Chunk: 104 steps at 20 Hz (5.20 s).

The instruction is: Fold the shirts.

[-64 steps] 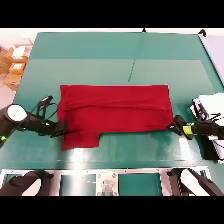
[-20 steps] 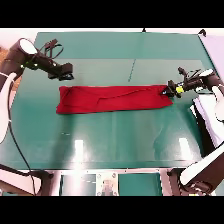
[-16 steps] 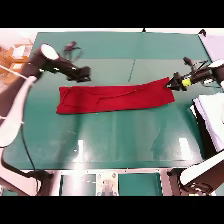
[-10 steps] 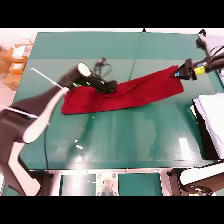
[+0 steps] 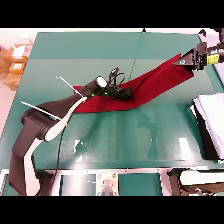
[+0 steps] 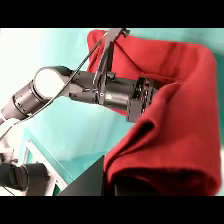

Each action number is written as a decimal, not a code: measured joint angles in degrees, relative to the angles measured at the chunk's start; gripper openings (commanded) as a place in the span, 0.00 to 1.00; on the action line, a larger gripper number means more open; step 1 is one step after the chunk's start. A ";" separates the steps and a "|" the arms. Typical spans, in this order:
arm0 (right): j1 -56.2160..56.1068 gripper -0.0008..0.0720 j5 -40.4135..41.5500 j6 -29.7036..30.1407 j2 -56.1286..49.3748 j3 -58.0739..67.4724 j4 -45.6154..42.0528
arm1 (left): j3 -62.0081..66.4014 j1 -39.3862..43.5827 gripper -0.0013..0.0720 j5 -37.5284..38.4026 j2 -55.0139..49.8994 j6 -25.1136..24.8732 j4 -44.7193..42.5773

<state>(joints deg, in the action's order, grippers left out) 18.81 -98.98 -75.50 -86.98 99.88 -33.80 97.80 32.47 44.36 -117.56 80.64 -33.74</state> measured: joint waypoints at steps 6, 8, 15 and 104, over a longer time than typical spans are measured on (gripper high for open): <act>-5.18 0.03 -0.50 -2.23 0.44 -0.11 3.23 | 5.62 -9.60 0.05 22.95 7.43 2.23 -17.75; -10.32 0.03 2.75 -2.91 0.44 -0.83 3.65 | 6.40 -13.62 0.05 30.51 12.98 3.80 -29.20; -38.56 0.14 30.99 -4.15 -7.17 -4.37 4.37 | 7.17 -25.88 0.05 44.48 32.00 5.16 -49.35; 15.69 0.03 12.66 -19.56 11.02 -11.65 -32.65 | -1.64 -32.54 0.05 46.84 44.81 4.17 -46.31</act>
<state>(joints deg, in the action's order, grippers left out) 34.50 -86.32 -95.07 -75.96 88.23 -66.46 96.16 -0.08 91.20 -72.75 84.82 -80.05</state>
